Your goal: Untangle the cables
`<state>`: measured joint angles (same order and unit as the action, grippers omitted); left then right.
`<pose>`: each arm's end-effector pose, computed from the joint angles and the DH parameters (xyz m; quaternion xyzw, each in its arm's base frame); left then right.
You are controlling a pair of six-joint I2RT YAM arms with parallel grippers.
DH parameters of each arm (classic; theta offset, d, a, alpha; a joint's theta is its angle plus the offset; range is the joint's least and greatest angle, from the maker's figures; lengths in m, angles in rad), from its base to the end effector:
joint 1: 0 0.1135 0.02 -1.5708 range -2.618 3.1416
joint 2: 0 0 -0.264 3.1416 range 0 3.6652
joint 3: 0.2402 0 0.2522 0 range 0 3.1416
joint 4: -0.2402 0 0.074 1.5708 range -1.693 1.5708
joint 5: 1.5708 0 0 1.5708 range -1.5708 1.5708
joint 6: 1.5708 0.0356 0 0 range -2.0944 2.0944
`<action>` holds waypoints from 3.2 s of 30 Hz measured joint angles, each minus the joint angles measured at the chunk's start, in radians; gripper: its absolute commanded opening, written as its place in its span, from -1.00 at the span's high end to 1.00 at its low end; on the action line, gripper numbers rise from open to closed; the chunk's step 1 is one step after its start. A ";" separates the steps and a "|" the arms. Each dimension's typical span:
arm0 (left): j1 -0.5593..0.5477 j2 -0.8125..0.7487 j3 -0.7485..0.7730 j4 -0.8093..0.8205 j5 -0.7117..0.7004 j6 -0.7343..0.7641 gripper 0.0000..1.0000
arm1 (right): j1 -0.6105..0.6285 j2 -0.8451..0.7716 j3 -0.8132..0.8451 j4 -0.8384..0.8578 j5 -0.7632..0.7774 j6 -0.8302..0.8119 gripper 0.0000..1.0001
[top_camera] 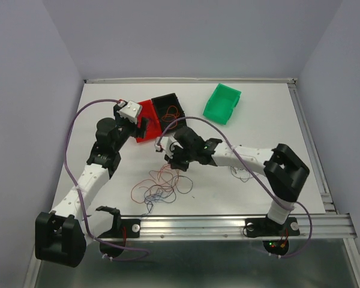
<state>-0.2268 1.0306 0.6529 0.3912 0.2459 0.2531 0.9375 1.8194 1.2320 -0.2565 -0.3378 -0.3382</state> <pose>0.2344 -0.0630 0.3068 0.2505 0.6563 -0.0768 0.7076 0.2234 0.3243 0.2032 -0.5967 0.7046 0.2536 0.2884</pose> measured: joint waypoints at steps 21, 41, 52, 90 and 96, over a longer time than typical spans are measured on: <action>0.006 -0.085 -0.008 0.006 0.180 0.006 -0.62 | 0.000 -0.802 -0.406 0.742 0.122 0.338 0.99; -0.010 -0.135 -0.090 0.047 0.619 0.063 -0.63 | 0.000 -0.744 -0.455 1.119 0.341 0.459 0.99; -0.093 -0.027 -0.091 0.093 0.696 0.071 -0.60 | 0.000 -0.663 -0.377 1.157 0.392 0.461 0.99; -0.343 0.336 0.085 -0.036 0.369 0.079 -0.34 | 0.000 -0.449 0.327 1.231 0.704 0.359 0.99; -0.024 0.338 0.174 -0.011 0.426 -0.082 -0.36 | 0.000 -0.484 0.205 1.275 0.739 0.314 0.99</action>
<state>-0.2508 1.3685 0.8265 0.3798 0.6724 0.1715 0.9375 1.3354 1.4368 1.0187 0.4015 -0.0238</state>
